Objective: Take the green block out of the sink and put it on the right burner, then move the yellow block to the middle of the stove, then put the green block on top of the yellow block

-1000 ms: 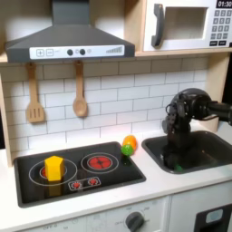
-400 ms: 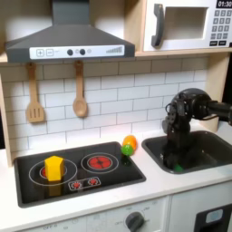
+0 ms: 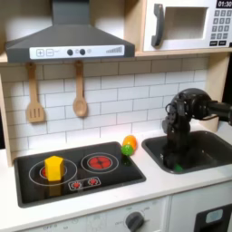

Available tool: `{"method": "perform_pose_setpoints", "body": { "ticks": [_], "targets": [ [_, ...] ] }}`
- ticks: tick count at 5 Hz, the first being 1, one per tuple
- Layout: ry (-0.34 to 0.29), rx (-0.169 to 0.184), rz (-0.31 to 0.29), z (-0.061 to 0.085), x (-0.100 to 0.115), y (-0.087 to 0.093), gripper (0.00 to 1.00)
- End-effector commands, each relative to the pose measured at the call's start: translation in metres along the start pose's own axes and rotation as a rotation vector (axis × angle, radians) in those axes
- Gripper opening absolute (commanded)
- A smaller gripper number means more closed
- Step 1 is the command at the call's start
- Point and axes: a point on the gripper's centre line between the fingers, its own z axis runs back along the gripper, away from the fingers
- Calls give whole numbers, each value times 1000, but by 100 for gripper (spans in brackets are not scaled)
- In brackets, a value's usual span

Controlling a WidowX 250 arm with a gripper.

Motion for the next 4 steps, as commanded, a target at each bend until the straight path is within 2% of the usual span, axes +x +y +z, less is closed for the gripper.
{"method": "perform_pose_setpoints", "body": {
  "ticks": [1, 3, 4],
  "targets": [
    [-11, -15, -2, -3, 4, 1, 100],
    [-3, -3, -11, -15, 7, 2, 100],
    [6, -7, 3, -21, 8, 3, 100]
  ]
}}
